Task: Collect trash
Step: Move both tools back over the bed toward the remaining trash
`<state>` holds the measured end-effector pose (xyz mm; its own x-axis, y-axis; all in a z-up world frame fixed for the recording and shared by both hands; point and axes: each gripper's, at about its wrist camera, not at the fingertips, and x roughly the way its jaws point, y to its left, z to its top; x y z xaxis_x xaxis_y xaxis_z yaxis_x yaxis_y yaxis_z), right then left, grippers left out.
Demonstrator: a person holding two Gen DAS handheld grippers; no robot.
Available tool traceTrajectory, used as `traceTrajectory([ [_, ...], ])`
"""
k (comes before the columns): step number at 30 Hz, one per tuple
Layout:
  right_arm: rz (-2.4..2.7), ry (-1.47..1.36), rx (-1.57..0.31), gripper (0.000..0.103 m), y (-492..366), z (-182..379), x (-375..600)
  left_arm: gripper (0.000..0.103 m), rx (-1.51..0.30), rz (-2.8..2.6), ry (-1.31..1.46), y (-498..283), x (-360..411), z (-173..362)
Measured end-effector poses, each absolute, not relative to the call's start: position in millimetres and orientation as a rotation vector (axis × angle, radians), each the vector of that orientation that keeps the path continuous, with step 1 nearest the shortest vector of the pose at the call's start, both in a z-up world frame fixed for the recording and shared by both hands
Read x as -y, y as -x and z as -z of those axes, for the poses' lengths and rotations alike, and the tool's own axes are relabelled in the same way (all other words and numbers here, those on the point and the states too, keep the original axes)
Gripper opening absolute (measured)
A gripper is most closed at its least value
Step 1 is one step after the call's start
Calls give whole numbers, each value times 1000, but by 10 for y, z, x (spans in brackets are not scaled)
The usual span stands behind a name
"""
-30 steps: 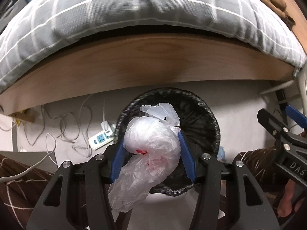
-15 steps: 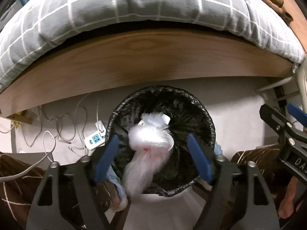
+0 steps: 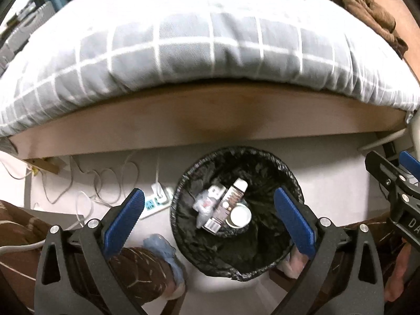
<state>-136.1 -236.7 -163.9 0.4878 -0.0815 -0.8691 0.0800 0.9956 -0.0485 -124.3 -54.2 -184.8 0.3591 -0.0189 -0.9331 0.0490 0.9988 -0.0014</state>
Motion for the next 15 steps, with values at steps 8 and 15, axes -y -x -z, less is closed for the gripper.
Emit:
traceTrajectory([
  [8, 61, 16, -929, 95, 1391, 1156, 2322, 97, -1066, 36, -7, 1250, 458, 1334],
  [15, 46, 16, -875, 95, 1330, 883, 2315, 97, -990, 35, -2, 1193, 438, 1000],
])
